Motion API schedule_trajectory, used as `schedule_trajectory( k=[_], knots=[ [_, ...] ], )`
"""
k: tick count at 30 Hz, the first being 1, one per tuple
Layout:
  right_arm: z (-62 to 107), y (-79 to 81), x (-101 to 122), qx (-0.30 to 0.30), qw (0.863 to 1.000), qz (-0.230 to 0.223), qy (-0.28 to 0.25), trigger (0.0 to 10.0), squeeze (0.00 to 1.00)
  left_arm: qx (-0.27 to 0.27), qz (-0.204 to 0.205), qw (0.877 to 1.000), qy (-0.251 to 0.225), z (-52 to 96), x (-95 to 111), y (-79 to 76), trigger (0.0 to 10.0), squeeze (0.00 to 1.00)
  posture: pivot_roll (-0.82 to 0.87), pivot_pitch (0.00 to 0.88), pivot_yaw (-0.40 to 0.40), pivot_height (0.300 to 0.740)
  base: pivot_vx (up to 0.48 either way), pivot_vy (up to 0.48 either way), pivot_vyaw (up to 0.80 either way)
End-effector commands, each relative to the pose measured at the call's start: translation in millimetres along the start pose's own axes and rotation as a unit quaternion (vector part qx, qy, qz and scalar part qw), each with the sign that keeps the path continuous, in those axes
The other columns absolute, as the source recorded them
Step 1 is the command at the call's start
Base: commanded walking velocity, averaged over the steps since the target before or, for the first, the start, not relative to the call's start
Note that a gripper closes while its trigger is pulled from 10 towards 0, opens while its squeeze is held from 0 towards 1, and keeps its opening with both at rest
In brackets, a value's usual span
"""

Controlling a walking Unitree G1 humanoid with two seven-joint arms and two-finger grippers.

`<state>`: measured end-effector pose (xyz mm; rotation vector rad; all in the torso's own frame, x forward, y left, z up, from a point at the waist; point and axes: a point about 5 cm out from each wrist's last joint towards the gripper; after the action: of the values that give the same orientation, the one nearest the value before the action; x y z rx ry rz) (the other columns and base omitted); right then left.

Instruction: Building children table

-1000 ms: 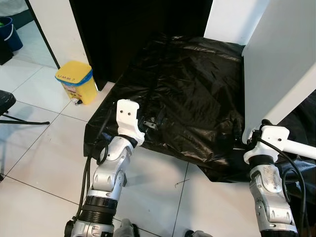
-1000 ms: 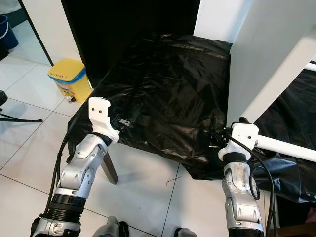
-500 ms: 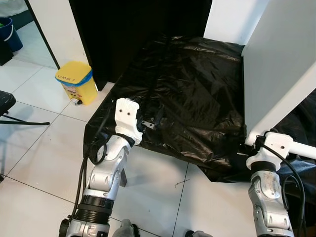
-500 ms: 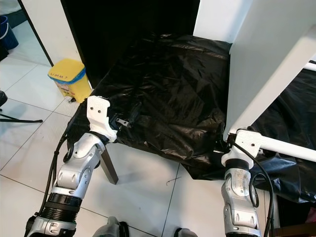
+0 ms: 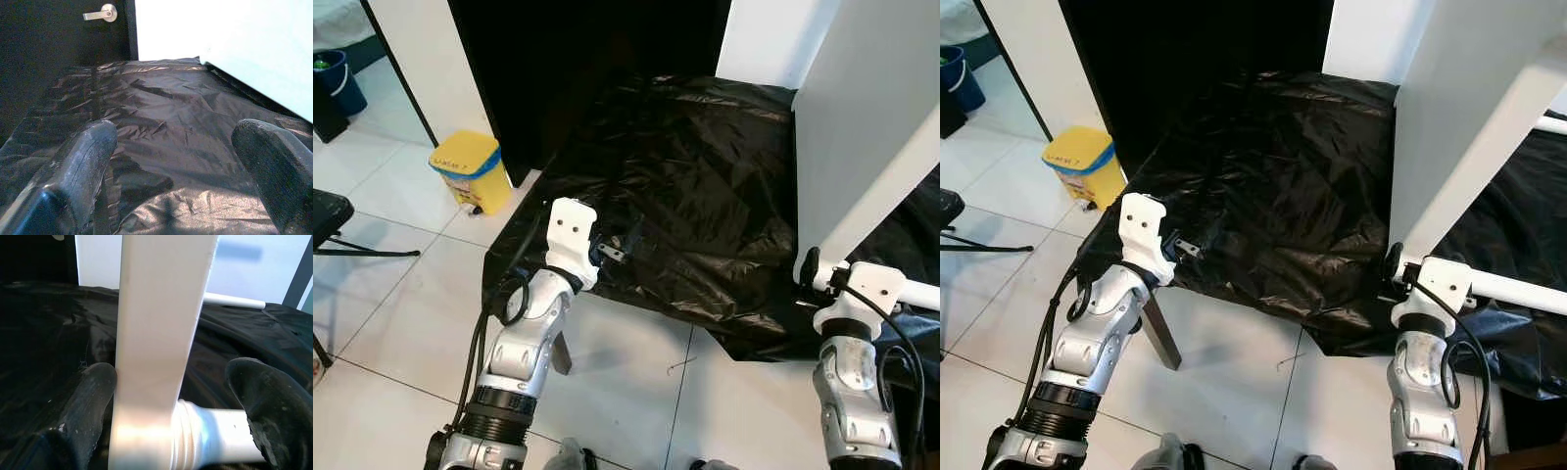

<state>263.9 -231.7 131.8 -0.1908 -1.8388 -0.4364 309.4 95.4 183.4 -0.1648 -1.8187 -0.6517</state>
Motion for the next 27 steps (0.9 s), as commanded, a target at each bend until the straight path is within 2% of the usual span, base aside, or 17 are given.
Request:
schedule_trajectory(
  k=[1,10,12,21,25,27],
  knots=[
    [-2.7,-0.3,-1.4,-0.003,1.0,0.002,-0.004,10.0,0.0,-0.032,0.0,0.999,0.005,-2.0,-2.5,-4.2,10.0,0.0,-0.02,0.118,0.018,0.74,0.0,0.0,0.0],
    [-15.3,7.3,-3.3,-0.004,1.0,-0.006,-0.008,10.0,0.0,-0.033,0.002,0.999,0.005,-2.8,-2.3,-7.0,10.0,0.0,-0.01,0.111,0.018,0.74,0.0,0.0,0.0],
    [-23.9,13.0,-5.3,-0.002,1.0,-0.013,-0.009,10.0,0.0,-0.035,0.001,0.999,0.005,-2.1,-2.2,-6.8,10.0,0.0,0.0,0.105,0.017,0.74,0.0,0.0,0.0],
    [-39.3,19.9,-9.7,-0.008,1.0,-0.023,-0.007,10.0,0.0,-0.037,0.0,0.999,0.008,0.4,-2.3,-6.3,10.0,0.0,0.01,0.107,0.014,0.74,0.0,0.0,0.0],
    [-47.0,23.6,-9.7,-0.01,1.0,-0.028,-0.005,10.0,0.0,-0.045,0.001,0.999,0.009,0.6,-3.6,-11.3,10.0,0.0,0.01,0.103,-0.008,0.74,0.0,0.0,0.0],
    [-56.4,28.1,-8.5,-0.013,0.999,-0.038,-0.001,10.0,0.0,-0.053,0.004,0.999,0.007,-0.2,-2.8,-17.3,10.0,0.0,0.01,0.105,-0.007,0.74,0.0,0.0,0.0]
  ],
)
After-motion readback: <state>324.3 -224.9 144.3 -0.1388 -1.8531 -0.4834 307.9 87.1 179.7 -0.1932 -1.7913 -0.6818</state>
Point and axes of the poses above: a point about 5 cm out from each wrist's last joint towards the gripper, its own z axis pointing back from the gripper into the wrist, its own x axis along the axis of the wrist's last joint, y = z × x, and after that the axes turned 14 degrees about -z, right-handed
